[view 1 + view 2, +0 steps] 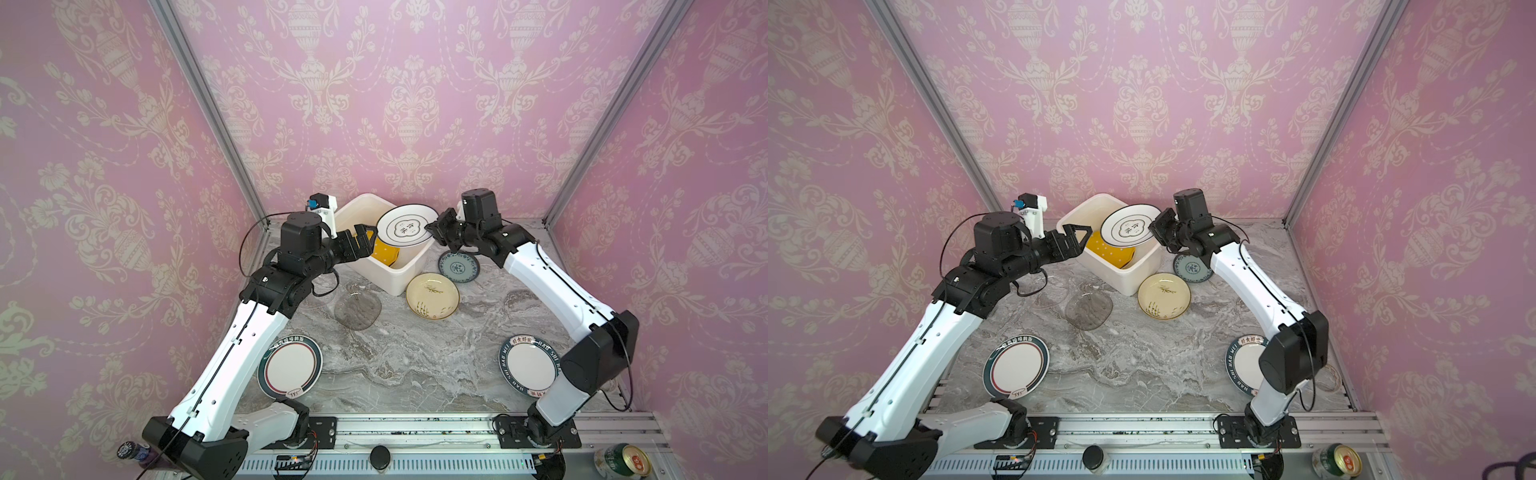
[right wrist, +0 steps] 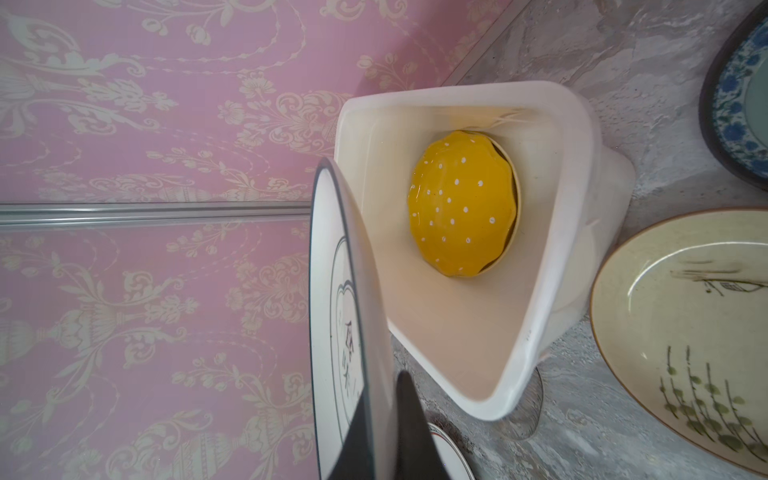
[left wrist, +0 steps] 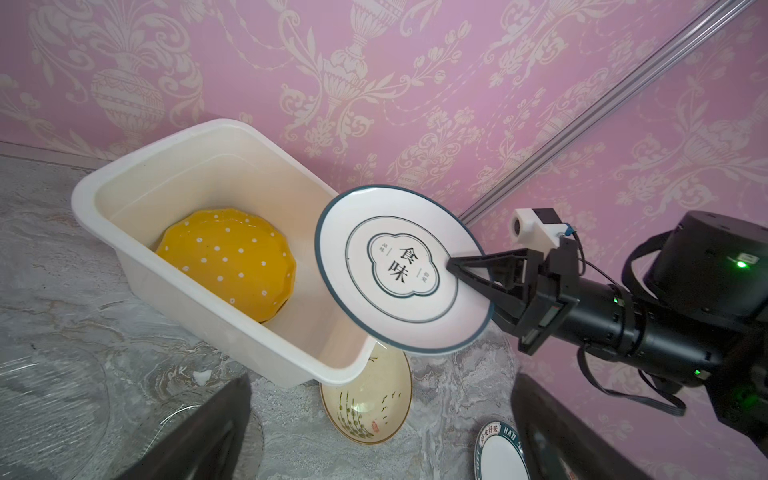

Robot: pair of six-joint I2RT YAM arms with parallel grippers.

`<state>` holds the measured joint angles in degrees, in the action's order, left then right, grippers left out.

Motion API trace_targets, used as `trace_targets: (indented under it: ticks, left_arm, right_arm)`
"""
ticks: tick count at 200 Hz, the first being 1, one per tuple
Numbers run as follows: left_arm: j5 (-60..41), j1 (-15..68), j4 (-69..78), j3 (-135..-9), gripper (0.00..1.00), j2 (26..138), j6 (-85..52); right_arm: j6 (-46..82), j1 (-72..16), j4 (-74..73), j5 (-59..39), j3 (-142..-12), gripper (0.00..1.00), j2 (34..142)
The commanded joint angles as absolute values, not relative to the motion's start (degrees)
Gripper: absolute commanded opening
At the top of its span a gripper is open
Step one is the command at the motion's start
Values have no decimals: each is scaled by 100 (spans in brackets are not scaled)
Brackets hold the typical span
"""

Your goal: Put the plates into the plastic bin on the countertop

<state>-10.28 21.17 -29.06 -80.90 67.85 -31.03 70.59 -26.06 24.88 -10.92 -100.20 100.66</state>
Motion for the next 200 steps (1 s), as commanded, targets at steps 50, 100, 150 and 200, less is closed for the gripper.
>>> trace_targets:
  ticks: [50, 100, 150, 200]
  left_arm:
    - [-995, 1927, -3147, -8192, 99, 7033, -2773]
    - [-1172, 1875, -2961, -8305, 99, 7394, -2900]
    - [-1228, 1767, -2937, -8341, 99, 7427, -2940]
    - [-1360, 1584, -2953, -8315, 99, 7381, -2971]
  right_arm:
    - [8202, -2886, 1709, -505, -11741, 2, 12245]
    - [8567, -3058, 1920, 1, -12707, 1, 13207]
    - [8903, -3241, 2178, 516, -13768, 1, 14142]
    - [8805, -3374, 2456, 702, -14180, 1, 14603]
